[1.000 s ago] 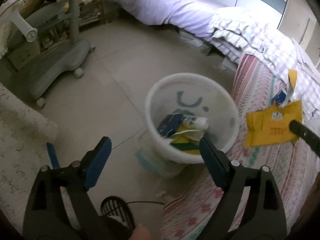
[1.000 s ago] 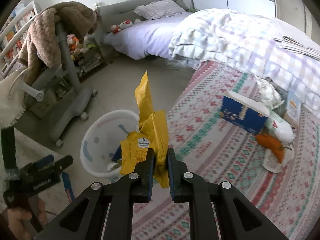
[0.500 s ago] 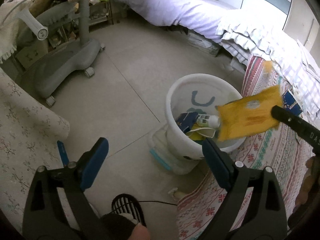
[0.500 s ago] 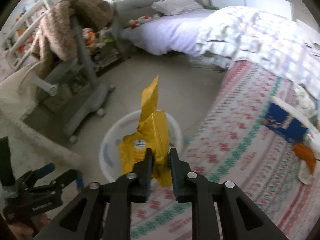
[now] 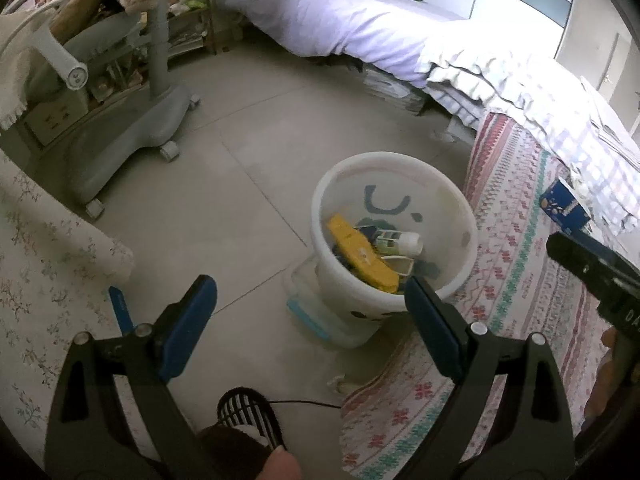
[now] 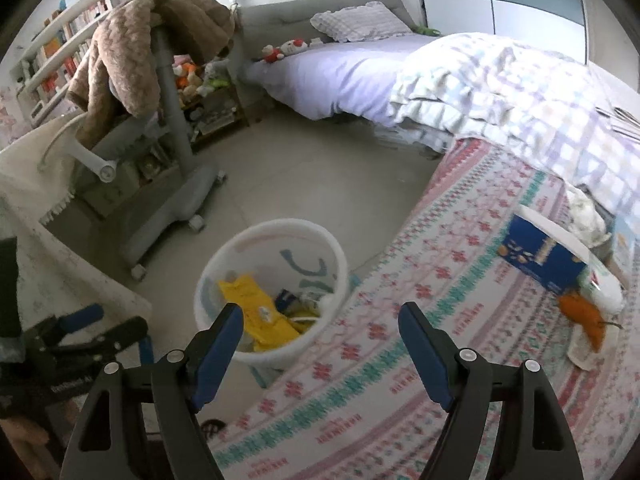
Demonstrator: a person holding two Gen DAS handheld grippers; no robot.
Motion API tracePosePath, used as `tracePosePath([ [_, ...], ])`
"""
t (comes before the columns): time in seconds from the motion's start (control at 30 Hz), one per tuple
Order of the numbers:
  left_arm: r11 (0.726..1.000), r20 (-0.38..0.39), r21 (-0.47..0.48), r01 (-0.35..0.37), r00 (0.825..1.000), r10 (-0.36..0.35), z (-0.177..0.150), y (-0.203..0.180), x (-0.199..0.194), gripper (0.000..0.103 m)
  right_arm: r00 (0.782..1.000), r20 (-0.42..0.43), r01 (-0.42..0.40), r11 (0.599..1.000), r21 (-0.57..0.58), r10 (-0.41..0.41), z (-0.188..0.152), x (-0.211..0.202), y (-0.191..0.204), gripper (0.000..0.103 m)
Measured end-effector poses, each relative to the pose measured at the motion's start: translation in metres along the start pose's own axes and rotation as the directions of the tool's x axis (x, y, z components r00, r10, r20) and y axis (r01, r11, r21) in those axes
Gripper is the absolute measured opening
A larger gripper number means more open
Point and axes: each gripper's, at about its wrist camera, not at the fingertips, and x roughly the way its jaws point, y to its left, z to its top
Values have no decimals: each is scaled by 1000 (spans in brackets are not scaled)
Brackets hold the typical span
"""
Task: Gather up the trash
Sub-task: 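Lower the yellow wrapper over the wastebasket and open the right tool, then grasp the white bottle with the right tool while the left tool grasps the blue box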
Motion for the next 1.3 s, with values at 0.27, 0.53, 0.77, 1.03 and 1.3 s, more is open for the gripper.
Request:
tracePosePath([
  [0.27,997,-28,61,53,998,-51,-4,-28,0,95,996,-24,90,996,-7,-90,-14,-18,-35,81],
  [0.53,989,-65,119,86,995,-79,-6,-61,1,95,984,-40,173,984,43,-172,-23,-35,-87,82],
  [0.77,970,-52,229,84,996,-74,4,-93,-7,95,970,-43,245,961,126,-241,-24,-50,-143,82],
  [1.03,944,-38,309,113,994,-106,24,-145,0,95,956,-35,292,928,231,-292,-13,-55,-200,82],
  [1.3,946,-53,273,173,985,-164,49,-194,22,95,949,-22,310,918,248,-315,0,-41,-227,74],
])
